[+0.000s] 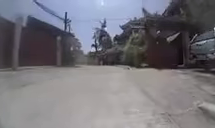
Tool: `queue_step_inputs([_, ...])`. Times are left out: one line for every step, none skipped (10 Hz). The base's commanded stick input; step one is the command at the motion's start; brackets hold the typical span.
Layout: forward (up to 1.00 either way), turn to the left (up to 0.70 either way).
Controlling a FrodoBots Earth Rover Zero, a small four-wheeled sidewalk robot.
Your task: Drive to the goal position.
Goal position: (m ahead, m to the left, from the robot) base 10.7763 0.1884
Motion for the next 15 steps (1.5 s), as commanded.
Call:
queue_step_inputs([0.85, 0.0])
queue_step_inputs([0.85, 0.0])
queue_step_inputs([0.85, 0.0])
queue_step_inputs([0.85, 0.0])
queue_step_inputs([0.85, 0.0])
queue_step_inputs([0.85, 0.0])
queue_step_inputs([0.85, 0.0])
queue_step_inputs([0.85, 0.0])
queue_step_inputs([0.85, 0.0])
queue_step_inputs([0.85, 0.0])
queue_step_inputs([0.85, 0.0])
queue_step_inputs([0.85, 0.0])
queue_step_inputs([0.85, -0.09])
queue_step_inputs([0.85, -0.33])
queue_step_inputs([0.85, -0.23])
